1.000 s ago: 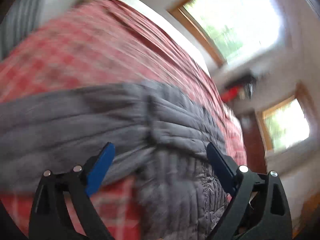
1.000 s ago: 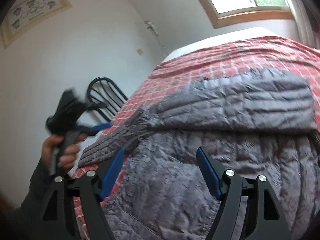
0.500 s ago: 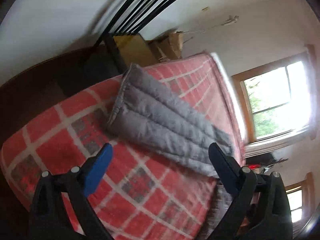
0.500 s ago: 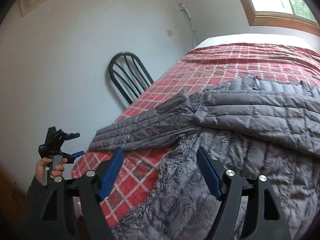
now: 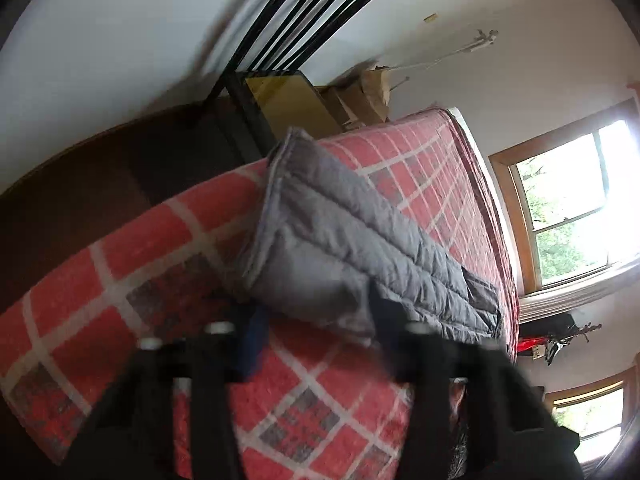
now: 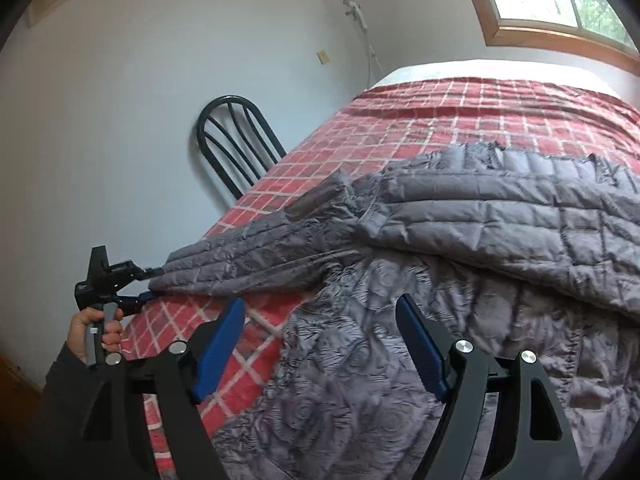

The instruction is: Fold large clothes

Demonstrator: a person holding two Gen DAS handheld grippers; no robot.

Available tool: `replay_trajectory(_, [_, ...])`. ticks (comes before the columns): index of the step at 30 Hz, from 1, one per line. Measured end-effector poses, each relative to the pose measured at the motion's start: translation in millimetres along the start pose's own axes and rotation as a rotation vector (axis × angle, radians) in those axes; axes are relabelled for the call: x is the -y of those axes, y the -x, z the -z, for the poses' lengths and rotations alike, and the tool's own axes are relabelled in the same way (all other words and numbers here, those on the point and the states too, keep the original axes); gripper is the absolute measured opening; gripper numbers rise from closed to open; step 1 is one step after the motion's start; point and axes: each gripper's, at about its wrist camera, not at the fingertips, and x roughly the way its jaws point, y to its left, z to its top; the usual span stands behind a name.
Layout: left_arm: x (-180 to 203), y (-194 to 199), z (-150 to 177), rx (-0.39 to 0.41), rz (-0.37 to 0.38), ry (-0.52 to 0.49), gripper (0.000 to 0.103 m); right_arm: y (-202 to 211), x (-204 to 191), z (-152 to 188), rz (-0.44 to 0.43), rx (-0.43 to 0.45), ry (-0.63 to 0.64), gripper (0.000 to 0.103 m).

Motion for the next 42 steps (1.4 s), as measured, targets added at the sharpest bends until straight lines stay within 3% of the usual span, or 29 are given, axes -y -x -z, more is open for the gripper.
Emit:
replay_trajectory(2, [-0.9, -2.8, -0.1, -0.005, 0.015, 0.000, 0.017, 3.4, 0.7, -0.3, 0.006, 0.005, 0.003, 0.078])
replay_trajectory(4, [3.3, 0.3, -0.5, 0.013, 0.029, -0.013, 0.011, 7.3, 2.0, -0.2, 0.010, 0.005, 0.000, 0.078])
replay_trajectory(9, [32.7, 16.4, -5.1, 0.060, 0.064, -0.080, 0.007, 15.7, 0.4, -1.0, 0.028, 0.009, 0.012, 0.078])
replay_trajectory(15, [120.9, 38.6, 3.5, 0.090, 0.097, -0.262, 0.007, 35.2, 3.4, -1.4, 0.054, 0.035, 0.009, 0.078])
replay_trajectory(22, [230.1, 30.8, 39.2, 0.050, 0.158, -0.473, 0.007, 67.1, 14.1, -1.3, 0.096, 0.075, -0.005, 0.078])
replay_trajectory(32, [341.3, -35.5, 128.2, -0.083, 0.191, -0.705, 0.006, 99.8, 46.8, 0.7, 0.173, 0.112, -0.052, 0.078])
replay_trajectory(42, [376.7, -156.5, 222.2, -0.304, 0.156, -0.842, 0.006, 111.2, 93.2, 9.7, 0.227, 0.102, -0.131, 0.078])
